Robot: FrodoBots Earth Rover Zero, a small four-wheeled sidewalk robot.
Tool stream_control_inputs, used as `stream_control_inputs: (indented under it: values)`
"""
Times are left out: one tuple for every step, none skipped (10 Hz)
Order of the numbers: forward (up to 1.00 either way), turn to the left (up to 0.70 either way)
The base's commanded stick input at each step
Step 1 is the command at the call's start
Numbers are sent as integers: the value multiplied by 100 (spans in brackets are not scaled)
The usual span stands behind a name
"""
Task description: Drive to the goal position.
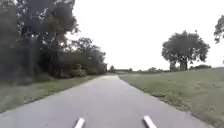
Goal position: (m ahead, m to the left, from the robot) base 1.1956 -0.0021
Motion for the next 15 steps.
stream_control_inputs:
  values:
    - [70, 35]
    - [70, 35]
    - [70, 31]
    - [70, 14]
    - [70, 0]
    - [70, 0]
    - [70, 0]
    - [70, 0]
    - [70, 0]
    - [70, 0]
    - [70, 0]
    - [70, 0]
    - [70, 0]
    - [70, 0]
    - [70, 0]
